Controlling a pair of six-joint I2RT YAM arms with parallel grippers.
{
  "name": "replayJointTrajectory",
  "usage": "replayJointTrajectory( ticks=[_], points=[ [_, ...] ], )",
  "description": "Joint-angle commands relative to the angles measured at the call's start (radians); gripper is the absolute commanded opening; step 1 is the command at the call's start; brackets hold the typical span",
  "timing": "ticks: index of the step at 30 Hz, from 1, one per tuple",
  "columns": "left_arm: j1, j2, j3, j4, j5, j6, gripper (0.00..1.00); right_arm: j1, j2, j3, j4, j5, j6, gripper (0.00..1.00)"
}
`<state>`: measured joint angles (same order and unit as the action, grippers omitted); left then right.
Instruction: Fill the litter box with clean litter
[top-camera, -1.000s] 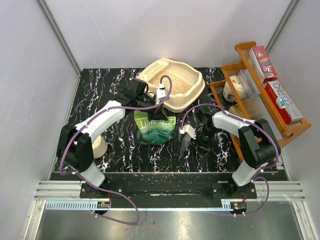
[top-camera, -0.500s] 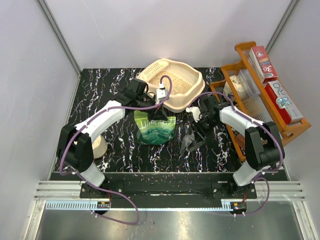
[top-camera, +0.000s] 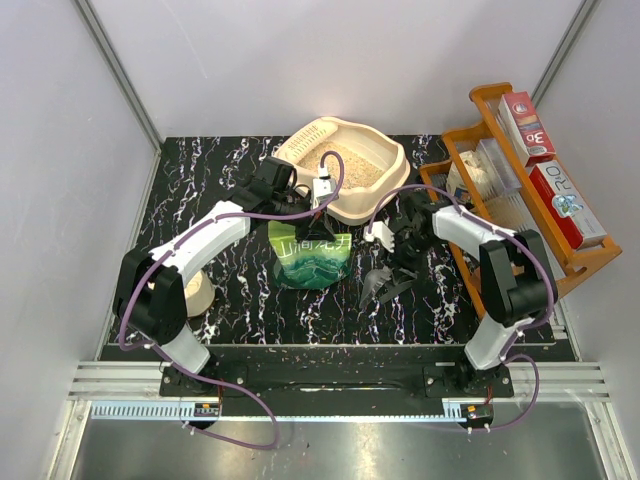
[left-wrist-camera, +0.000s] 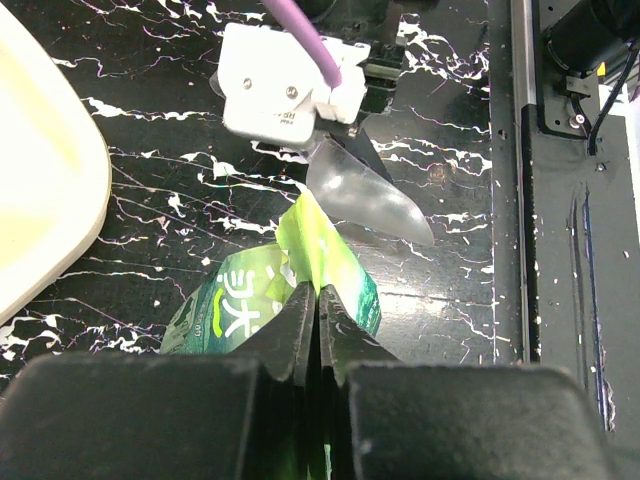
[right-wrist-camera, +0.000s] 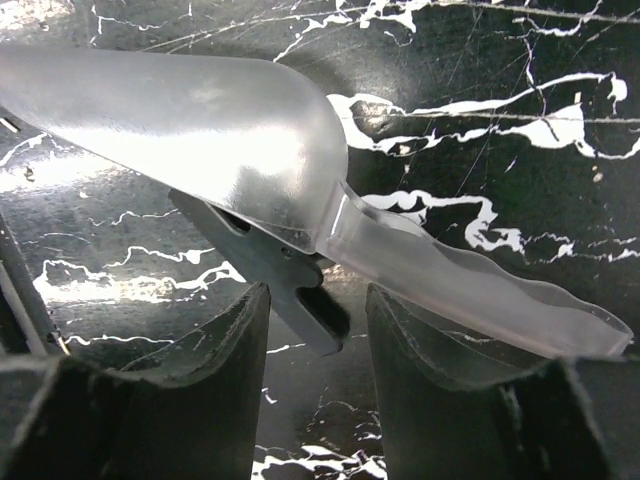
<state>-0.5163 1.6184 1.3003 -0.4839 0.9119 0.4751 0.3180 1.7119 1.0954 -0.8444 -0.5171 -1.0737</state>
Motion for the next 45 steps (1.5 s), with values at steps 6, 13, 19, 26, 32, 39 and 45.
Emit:
replayJointTrajectory(
  ticks=[6,13,19,26,32,39,45],
  points=[
    [-0.002,-0.006,-0.001,-0.071,0.007,0.02,0.0,0.004,0.087,0.095,-0.079,-0.087,-0.121,0.48],
    [-0.002,0.008,0.004,-0.074,0.01,0.025,0.0,0.006,0.123,0.095,-0.193,-0.098,-0.189,0.46],
    [-0.004,0.023,0.022,-0.078,0.016,0.02,0.0,0.004,0.129,0.073,-0.194,-0.089,-0.184,0.41],
    [-0.002,0.029,0.022,-0.076,0.021,0.017,0.0,0.004,0.127,0.075,-0.177,-0.136,-0.124,0.12],
    [-0.002,0.029,0.022,-0.076,0.021,0.02,0.0,0.001,-0.003,0.046,-0.306,-0.13,-0.196,0.0],
    [-0.002,0.054,0.045,-0.079,0.033,0.016,0.0,0.001,-0.172,-0.029,-0.374,-0.113,-0.223,0.0],
    [-0.007,0.061,0.067,-0.078,0.036,0.005,0.0,-0.005,-0.095,-0.025,-0.297,-0.133,-0.134,0.0]
  ],
)
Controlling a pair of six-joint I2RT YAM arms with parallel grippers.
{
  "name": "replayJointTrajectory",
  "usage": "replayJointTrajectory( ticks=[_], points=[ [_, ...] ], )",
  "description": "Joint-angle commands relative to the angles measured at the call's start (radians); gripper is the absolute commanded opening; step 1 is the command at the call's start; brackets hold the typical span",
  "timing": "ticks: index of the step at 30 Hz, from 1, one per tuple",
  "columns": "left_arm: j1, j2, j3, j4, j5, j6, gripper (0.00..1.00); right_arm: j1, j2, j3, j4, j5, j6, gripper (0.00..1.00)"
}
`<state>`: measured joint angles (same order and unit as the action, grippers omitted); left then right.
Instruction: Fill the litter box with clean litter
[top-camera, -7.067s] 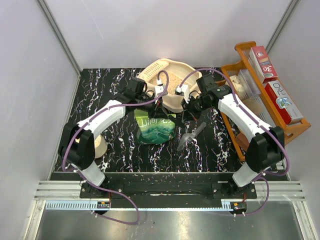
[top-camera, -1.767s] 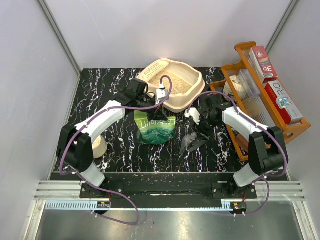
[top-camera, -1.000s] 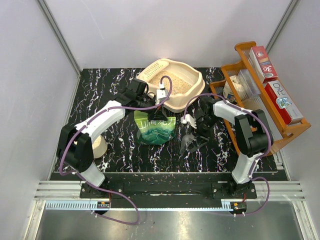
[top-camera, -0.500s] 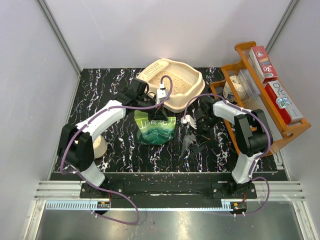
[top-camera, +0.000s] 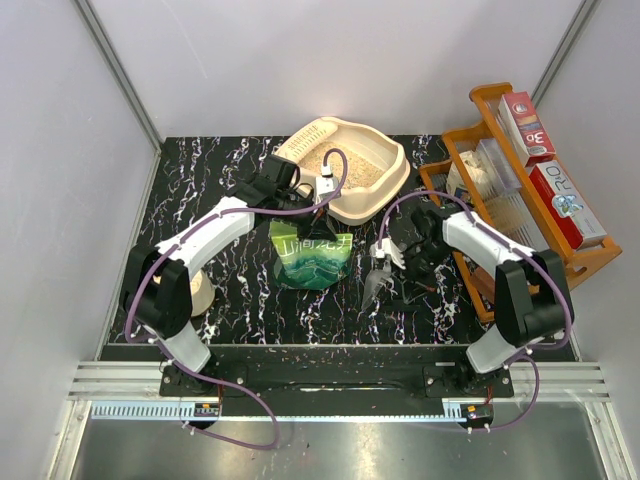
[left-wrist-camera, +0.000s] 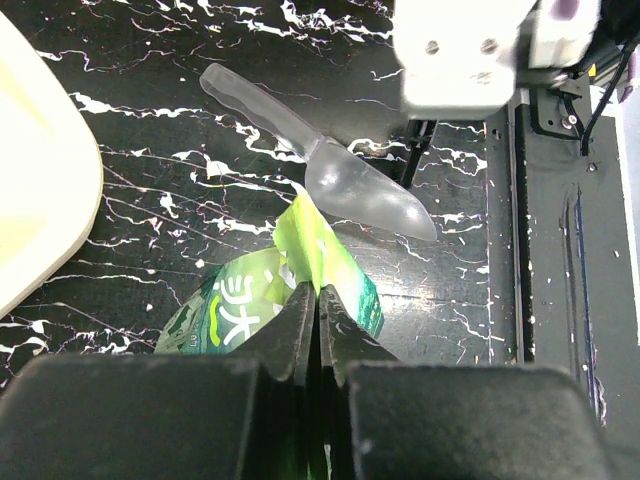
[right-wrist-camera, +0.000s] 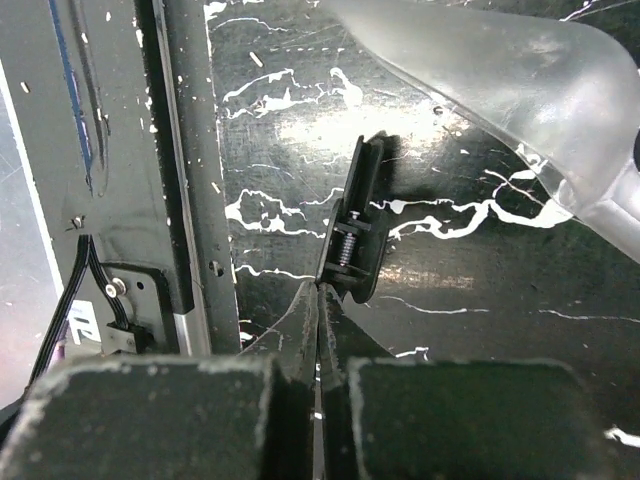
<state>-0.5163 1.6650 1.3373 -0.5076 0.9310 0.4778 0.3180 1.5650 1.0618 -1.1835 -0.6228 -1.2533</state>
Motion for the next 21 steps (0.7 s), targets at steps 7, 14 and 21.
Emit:
replayJointTrajectory(
  ticks=[7,14,21],
  points=[
    [-0.01,0.006,0.025,-0.074,0.008,0.018,0.0,-0.008,0.055,0.043,0.059,-0.055,0.095,0.0],
    [-0.011,0.01,0.028,-0.075,0.008,0.019,0.0,-0.011,0.078,-0.006,0.108,-0.038,0.13,0.0],
    [-0.013,0.009,0.028,-0.08,0.002,0.022,0.0,-0.059,0.207,0.018,0.18,-0.075,0.206,0.0]
  ],
)
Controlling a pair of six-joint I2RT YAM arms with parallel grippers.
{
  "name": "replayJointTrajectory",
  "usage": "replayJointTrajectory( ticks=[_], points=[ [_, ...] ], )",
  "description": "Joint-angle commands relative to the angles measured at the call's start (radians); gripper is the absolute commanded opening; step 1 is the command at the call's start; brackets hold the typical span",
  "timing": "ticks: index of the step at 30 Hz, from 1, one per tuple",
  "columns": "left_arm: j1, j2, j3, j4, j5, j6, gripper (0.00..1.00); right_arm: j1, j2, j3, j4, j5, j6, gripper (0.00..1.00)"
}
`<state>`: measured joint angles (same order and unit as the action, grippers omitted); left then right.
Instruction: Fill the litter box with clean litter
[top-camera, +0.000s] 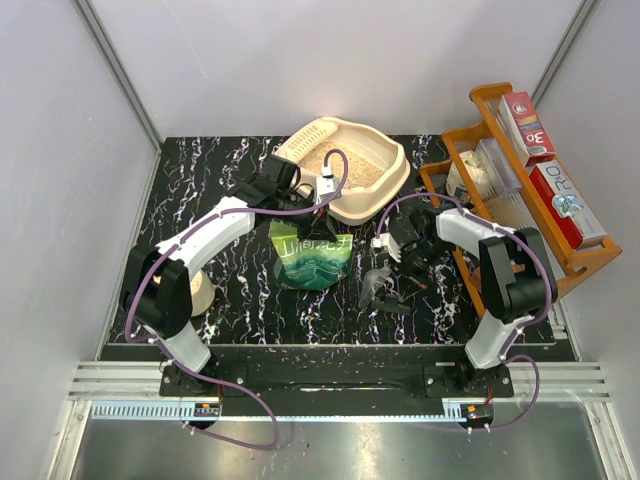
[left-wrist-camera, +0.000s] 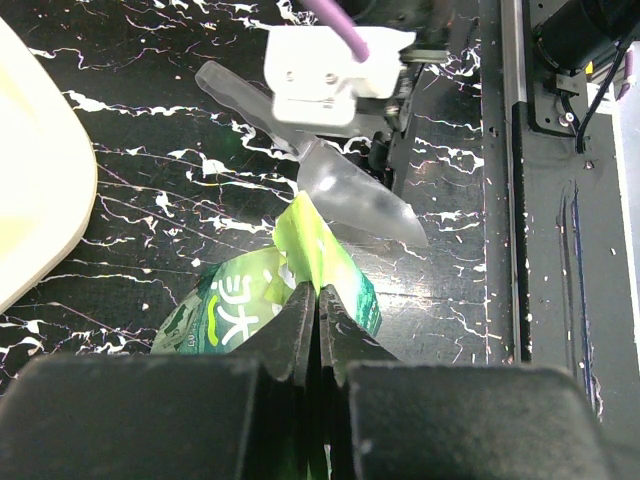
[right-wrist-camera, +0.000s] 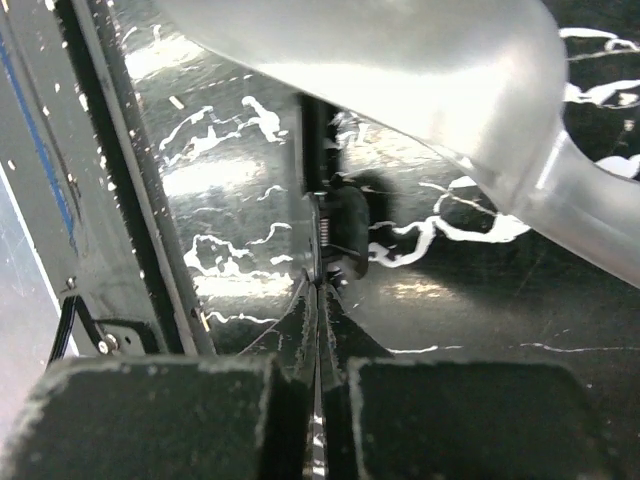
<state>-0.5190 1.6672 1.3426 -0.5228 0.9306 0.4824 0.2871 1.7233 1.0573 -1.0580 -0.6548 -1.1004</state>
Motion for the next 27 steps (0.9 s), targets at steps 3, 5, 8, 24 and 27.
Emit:
replayJointTrajectory(
  ticks=[3,5,8,24,27],
  points=[
    [-0.012,0.008,0.02,-0.065,0.001,0.021,0.0,-0.04,0.071,0.046,0.056,-0.06,0.065,0.09],
    [-0.012,0.011,0.018,-0.065,-0.001,0.019,0.0,-0.048,0.087,0.058,0.047,-0.08,0.082,0.26],
    [-0.012,0.011,0.015,-0.063,-0.003,0.022,0.0,-0.048,0.104,0.067,0.043,-0.104,0.1,0.34],
    [-0.012,0.023,0.015,-0.065,0.002,0.021,0.0,-0.046,0.188,0.089,0.01,-0.105,0.097,0.33],
    [-0.012,0.025,0.017,-0.065,0.005,0.021,0.0,-0.046,0.2,0.09,0.004,-0.115,0.097,0.15]
  ],
)
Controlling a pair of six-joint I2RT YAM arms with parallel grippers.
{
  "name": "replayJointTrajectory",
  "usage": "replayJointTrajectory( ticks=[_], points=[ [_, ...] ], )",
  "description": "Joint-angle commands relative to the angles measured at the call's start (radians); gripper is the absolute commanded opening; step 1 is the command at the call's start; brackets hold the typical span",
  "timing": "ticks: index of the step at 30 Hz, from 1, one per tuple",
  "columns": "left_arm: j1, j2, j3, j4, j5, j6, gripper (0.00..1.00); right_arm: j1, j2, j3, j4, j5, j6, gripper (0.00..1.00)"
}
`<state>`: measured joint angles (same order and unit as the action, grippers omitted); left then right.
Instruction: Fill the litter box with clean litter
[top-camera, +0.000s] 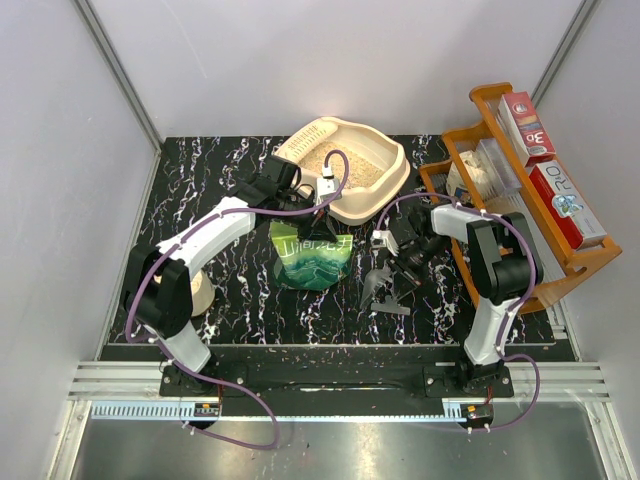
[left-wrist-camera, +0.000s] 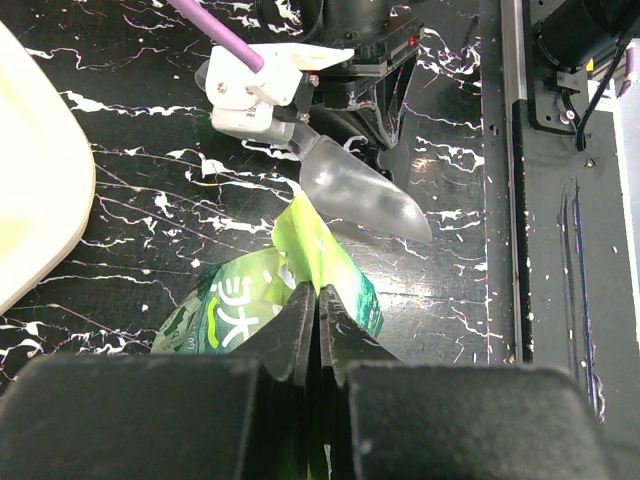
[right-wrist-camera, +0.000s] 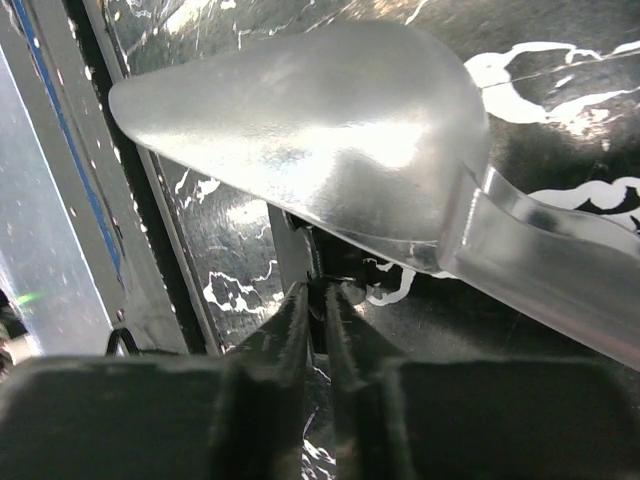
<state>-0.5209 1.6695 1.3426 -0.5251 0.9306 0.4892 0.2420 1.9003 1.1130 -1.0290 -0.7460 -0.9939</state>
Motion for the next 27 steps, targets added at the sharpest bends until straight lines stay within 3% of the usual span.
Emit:
replayJointTrajectory(
  ticks=[1,4,9,15,19,27],
  points=[
    [-0.01,0.022,0.018,-0.061,0.005,0.014,0.0,-0.001,0.026,0.039,-0.034,-0.027,-0.009,0.04],
    [-0.01,0.019,0.018,-0.062,0.002,0.014,0.0,-0.003,0.002,0.048,-0.072,-0.023,-0.028,0.0],
    [-0.01,0.016,0.02,-0.072,0.005,0.023,0.0,-0.009,-0.196,0.08,-0.205,-0.032,-0.121,0.0],
    [-0.01,0.027,0.036,-0.07,0.025,0.022,0.0,-0.007,-0.322,0.277,-0.413,-0.067,-0.204,0.0],
    [-0.01,0.036,0.052,-0.07,0.024,0.018,0.0,0.005,-0.304,0.396,-0.292,-0.142,-0.076,0.0],
    [-0.01,0.045,0.073,-0.104,0.024,0.032,0.0,0.075,-0.227,0.423,-0.105,-0.115,0.035,0.0]
  ],
)
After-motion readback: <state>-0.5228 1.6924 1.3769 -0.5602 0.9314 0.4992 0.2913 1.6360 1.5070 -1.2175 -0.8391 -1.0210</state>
